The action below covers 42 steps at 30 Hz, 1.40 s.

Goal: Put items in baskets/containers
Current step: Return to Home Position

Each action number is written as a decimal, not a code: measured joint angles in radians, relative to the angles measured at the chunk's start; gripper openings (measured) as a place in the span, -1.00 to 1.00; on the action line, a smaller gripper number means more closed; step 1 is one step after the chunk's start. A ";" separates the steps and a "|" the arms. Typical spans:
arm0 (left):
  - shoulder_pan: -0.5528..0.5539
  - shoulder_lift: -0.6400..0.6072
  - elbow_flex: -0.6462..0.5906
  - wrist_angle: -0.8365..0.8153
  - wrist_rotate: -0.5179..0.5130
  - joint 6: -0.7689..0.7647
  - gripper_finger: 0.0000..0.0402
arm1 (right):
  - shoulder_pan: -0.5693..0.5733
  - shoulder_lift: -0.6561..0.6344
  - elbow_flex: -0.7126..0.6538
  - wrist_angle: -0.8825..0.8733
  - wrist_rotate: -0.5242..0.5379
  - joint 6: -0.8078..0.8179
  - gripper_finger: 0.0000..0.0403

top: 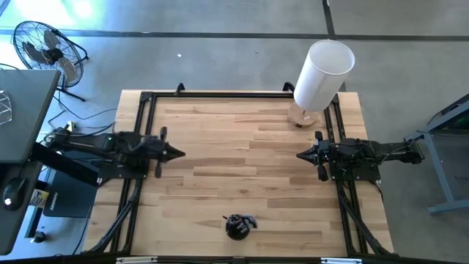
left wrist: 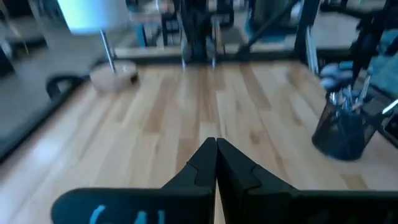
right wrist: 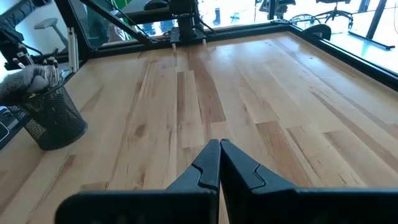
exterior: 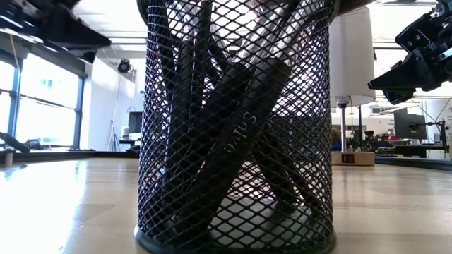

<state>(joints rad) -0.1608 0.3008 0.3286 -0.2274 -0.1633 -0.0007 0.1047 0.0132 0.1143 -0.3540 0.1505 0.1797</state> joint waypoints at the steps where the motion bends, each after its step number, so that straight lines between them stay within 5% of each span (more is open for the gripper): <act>1: 0.002 -0.041 -0.013 0.000 0.001 0.013 -1.00 | 0.000 0.000 0.000 0.000 0.000 -0.001 -1.00; 8: 0.003 -0.299 -0.091 -0.005 0.087 0.103 -1.00 | 0.000 0.000 0.000 0.000 0.000 -0.002 -1.00; 18: 0.003 -0.294 -0.155 0.012 0.126 0.094 -1.00 | 0.000 0.002 0.000 0.001 0.000 -0.003 -1.00; 29: 0.003 -0.293 -0.312 0.270 0.122 0.045 -1.00 | 0.000 0.001 0.000 0.001 0.000 -0.004 -1.00; 42: 0.003 -0.290 -0.314 0.242 0.129 0.073 -1.00 | 0.000 0.000 -0.001 0.007 0.000 -0.004 -1.00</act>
<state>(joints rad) -0.1574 0.0105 0.0151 0.0143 -0.0341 0.0719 0.1047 0.0132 0.1131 -0.3473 0.1505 0.1761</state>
